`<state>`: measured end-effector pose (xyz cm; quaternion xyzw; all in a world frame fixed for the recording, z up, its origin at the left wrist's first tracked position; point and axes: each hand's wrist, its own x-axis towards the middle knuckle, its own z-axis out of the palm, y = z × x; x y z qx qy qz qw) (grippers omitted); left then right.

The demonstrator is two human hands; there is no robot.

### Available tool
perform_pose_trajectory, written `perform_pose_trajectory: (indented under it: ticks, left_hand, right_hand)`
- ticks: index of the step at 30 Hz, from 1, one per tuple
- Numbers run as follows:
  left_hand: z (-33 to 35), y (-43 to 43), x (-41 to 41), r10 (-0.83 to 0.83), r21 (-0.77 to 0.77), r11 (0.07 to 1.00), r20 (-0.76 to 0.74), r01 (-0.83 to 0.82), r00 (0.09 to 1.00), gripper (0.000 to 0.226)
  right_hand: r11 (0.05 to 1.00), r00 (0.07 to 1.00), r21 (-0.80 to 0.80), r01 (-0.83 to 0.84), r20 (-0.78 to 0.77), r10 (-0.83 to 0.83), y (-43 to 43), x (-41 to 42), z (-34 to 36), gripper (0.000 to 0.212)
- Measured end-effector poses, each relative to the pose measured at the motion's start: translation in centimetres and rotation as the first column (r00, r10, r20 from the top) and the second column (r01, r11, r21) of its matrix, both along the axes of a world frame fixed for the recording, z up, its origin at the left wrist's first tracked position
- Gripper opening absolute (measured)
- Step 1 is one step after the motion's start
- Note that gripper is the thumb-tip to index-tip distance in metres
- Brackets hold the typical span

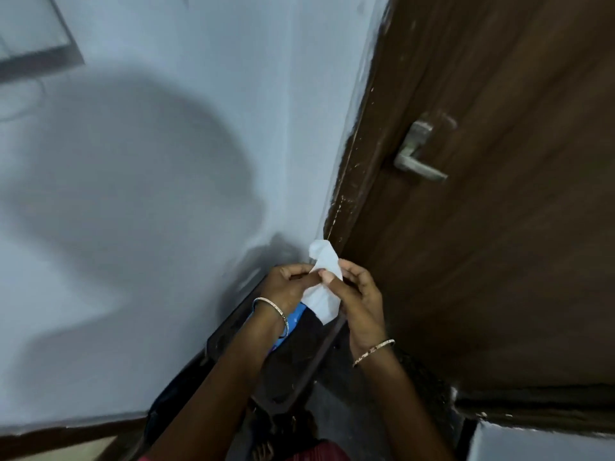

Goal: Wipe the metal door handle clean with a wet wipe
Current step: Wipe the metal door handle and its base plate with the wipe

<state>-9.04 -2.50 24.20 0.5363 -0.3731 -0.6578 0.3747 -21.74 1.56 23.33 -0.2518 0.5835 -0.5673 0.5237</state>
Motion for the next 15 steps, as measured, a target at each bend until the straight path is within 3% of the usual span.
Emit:
perform_pose_trajectory:
  ticks: [6,11,15]
  left_hand:
    - [4.4,-0.6,-1.1,-0.166,-0.111,0.981,-0.065,0.158,0.984,0.009]
    - [6.0,-1.6,-3.0,-0.218,-0.13,0.97,-0.084,0.206,0.972,0.022]
    - [5.9,-3.0,-5.5,-0.179,-0.094,0.981,-0.101,0.17,0.979,0.015]
  right_hand:
    - [0.993,1.0,-0.117,-0.02,-0.001,0.02,1.1,-1.8,4.6,0.018]
    - [0.992,0.977,-0.054,0.118,0.187,-0.106,1.6,-4.7,6.6,0.029]
    - [0.963,0.866,0.079,0.259,0.421,-0.268,0.0,-8.7,7.7,0.025]
